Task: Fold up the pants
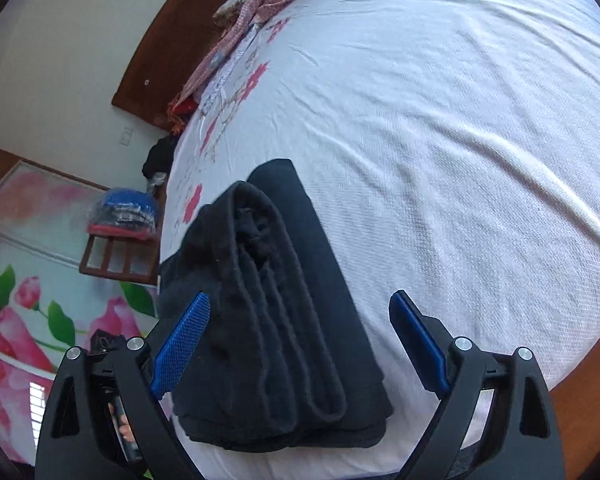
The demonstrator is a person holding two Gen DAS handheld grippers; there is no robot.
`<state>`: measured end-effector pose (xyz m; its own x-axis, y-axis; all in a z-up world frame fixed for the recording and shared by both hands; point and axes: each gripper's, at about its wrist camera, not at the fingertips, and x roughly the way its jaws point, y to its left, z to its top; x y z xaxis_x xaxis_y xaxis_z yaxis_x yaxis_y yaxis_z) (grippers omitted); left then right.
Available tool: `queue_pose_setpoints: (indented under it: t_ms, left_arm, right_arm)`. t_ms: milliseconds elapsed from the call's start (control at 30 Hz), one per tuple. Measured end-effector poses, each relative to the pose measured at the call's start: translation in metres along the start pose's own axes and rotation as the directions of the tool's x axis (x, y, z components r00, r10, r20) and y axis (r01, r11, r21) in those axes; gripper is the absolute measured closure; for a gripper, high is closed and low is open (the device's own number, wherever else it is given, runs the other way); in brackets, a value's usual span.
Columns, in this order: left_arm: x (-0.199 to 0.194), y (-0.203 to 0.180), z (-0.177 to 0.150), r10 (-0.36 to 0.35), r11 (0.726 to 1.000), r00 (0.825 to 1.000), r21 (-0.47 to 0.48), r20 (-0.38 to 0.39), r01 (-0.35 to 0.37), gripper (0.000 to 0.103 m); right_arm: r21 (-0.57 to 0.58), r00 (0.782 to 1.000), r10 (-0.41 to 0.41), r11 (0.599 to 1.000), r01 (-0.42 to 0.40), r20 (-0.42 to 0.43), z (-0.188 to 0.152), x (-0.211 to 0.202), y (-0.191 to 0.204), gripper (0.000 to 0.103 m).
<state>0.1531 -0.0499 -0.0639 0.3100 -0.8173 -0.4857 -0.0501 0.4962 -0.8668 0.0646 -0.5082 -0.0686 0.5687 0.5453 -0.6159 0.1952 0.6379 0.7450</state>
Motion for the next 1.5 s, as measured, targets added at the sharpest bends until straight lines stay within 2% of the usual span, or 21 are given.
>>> queue_pose_setpoints:
  t_ms: [67, 167, 267, 333, 400, 533, 567, 600, 633, 667, 700, 733, 767, 800, 900, 1067, 1167, 1267, 1367, 1500]
  left_arm:
    - [0.007, 0.009, -0.003, -0.022, 0.999, 1.000, -0.040, -0.017, 0.021, 0.002]
    - [0.012, 0.013, -0.006, -0.112, 0.992, 0.994, -0.062, -0.016, 0.110, 0.002]
    - [0.018, 0.015, -0.003, -0.169, 0.982, 0.985, -0.089, -0.040, 0.165, 0.002]
    - [0.022, 0.018, -0.001, -0.226, 0.969, 0.973, -0.114, -0.052, 0.219, 0.002]
    - [0.023, 0.019, 0.000, -0.243, 0.965, 0.968, -0.119, -0.061, 0.234, 0.002]
    - [0.028, 0.006, -0.005, -0.193, 0.981, 0.976, -0.041, -0.099, 0.190, 0.002]
    - [0.029, 0.004, -0.006, -0.181, 0.983, 0.978, -0.020, -0.104, 0.180, 0.002]
    - [0.029, 0.003, -0.007, -0.172, 0.985, 0.980, -0.008, -0.101, 0.172, 0.003]
    - [0.031, 0.001, -0.008, -0.166, 0.986, 0.980, 0.009, -0.107, 0.168, 0.011]
    - [0.035, 0.000, -0.008, -0.143, 0.989, 0.983, 0.017, -0.118, 0.146, 0.025]
    - [0.039, 0.002, -0.007, -0.111, 0.994, 0.986, 0.000, -0.124, 0.112, 0.065]
    - [0.040, 0.011, -0.005, -0.112, 0.993, 0.986, -0.039, -0.126, 0.107, 0.080]
    - [0.040, 0.018, -0.003, -0.139, 0.988, 0.983, -0.079, -0.121, 0.130, 0.083]
    - [0.039, 0.019, -0.004, -0.131, 0.989, 0.985, -0.082, -0.116, 0.122, 0.086]
    - [0.035, 0.007, -0.006, -0.128, 0.990, 0.988, -0.064, -0.089, 0.123, 0.089]
    - [0.013, -0.022, 0.000, -0.230, 0.973, 0.973, -0.021, -0.012, 0.229, 0.090]
    - [-0.010, -0.038, 0.018, -0.284, 0.959, 0.958, 0.013, 0.033, 0.284, 0.090]
    - [-0.035, -0.051, 0.042, -0.307, 0.951, 0.950, 0.061, 0.066, 0.303, 0.090]
    - [-0.063, -0.064, 0.068, -0.289, 0.954, 0.951, 0.112, 0.108, 0.277, 0.090]
    - [-0.091, -0.065, 0.108, -0.226, 0.967, 0.960, 0.160, 0.165, 0.200, 0.090]
  right_arm:
    - [0.062, 0.991, 0.115, 0.992, -0.112, -0.060, -0.004, 0.015, -0.010, 0.012]
    - [0.047, 0.974, 0.218, 0.975, -0.215, -0.063, -0.012, 0.016, -0.008, 0.012]
    - [0.048, 0.941, 0.330, 0.944, -0.328, -0.072, -0.015, 0.015, -0.011, 0.011]
    - [0.021, 0.942, 0.320, 0.947, -0.320, -0.096, -0.013, 0.017, -0.011, 0.011]
    - [-0.020, 0.954, 0.270, 0.961, -0.275, -0.131, -0.012, 0.022, -0.003, 0.011]
    - [-0.145, 0.978, 0.136, 0.977, -0.159, -0.159, -0.020, 0.034, 0.019, 0.013]
    - [-0.150, 0.980, 0.126, 0.977, -0.150, -0.156, -0.021, 0.035, 0.020, 0.030]
    - [-0.130, 0.982, 0.109, 0.983, -0.130, -0.155, -0.021, 0.036, 0.016, 0.038]
    - [-0.091, 0.980, 0.130, 0.985, -0.144, -0.151, -0.021, 0.035, 0.011, 0.049]
    - [-0.062, 0.978, 0.151, 0.985, -0.161, -0.145, -0.021, 0.034, 0.008, 0.057]
    - [-0.062, 0.981, 0.139, 0.987, -0.149, -0.137, -0.022, 0.032, 0.010, 0.058]
    - [-0.066, 0.983, 0.127, 0.988, -0.137, -0.132, -0.024, 0.031, 0.015, 0.060]
    - [-0.070, 0.985, 0.121, 0.989, -0.130, -0.125, -0.025, 0.030, 0.020, 0.061]
    - [-0.082, 0.987, 0.102, 0.990, -0.113, -0.121, -0.026, 0.030, 0.028, 0.062]
    - [-0.112, 0.992, 0.079, 0.990, -0.090, -0.099, -0.024, 0.019, 0.051, 0.066]
    - [-0.230, 0.994, 0.045, 0.971, -0.067, -0.099, -0.017, 0.008, 0.109, 0.067]
    - [-0.283, 0.994, 0.061, 0.955, -0.085, -0.095, -0.001, 0.008, 0.139, 0.067]
    - [-0.328, 0.992, 0.094, 0.937, -0.119, -0.089, 0.021, 0.019, 0.171, 0.067]
    - [-0.344, 0.987, 0.131, 0.926, -0.155, -0.091, 0.046, 0.040, 0.187, 0.067]
    - [-0.303, 0.976, 0.189, 0.929, -0.214, -0.108, 0.068, 0.097, 0.200, 0.067]
